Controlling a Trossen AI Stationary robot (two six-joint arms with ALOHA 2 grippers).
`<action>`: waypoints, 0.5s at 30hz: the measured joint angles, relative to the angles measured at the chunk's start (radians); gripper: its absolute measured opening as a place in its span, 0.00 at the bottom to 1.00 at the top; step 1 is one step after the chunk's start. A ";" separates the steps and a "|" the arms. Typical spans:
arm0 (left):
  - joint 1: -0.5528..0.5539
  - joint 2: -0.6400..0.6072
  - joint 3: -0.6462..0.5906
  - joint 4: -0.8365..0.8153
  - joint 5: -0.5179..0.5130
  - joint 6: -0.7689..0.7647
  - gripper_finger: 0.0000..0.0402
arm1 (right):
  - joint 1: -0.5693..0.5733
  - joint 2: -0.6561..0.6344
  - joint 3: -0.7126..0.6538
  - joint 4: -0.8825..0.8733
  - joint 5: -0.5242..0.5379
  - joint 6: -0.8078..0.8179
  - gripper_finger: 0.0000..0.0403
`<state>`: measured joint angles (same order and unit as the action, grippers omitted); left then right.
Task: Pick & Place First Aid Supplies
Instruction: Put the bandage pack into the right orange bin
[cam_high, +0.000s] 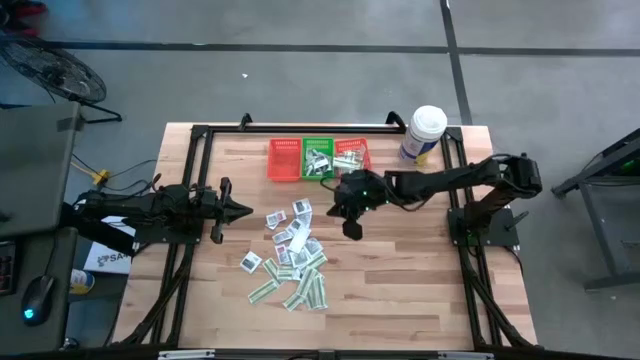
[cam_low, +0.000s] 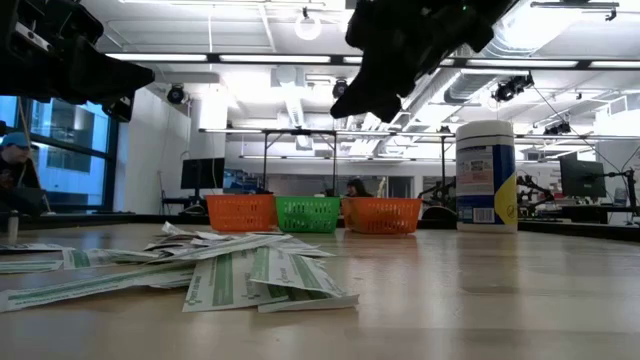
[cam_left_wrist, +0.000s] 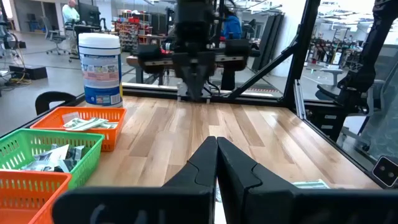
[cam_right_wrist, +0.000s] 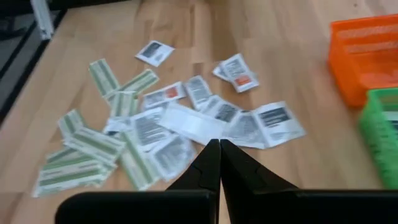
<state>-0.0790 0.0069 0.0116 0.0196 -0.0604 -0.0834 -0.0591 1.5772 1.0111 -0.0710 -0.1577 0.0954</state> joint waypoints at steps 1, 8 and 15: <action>0.000 0.000 0.000 0.000 0.000 0.000 0.00 | 0.014 0.000 0.000 -0.003 0.013 0.017 0.00; 0.000 0.000 0.000 0.000 0.000 0.000 0.00 | 0.115 0.000 0.000 -0.041 0.090 0.218 0.00; 0.000 0.000 0.000 0.000 0.000 0.000 0.00 | 0.201 0.041 0.000 -0.067 0.123 0.521 0.01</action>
<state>-0.0792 0.0068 0.0116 0.0197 -0.0602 -0.0834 0.1422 1.6187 1.0111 -0.1378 -0.0343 0.6167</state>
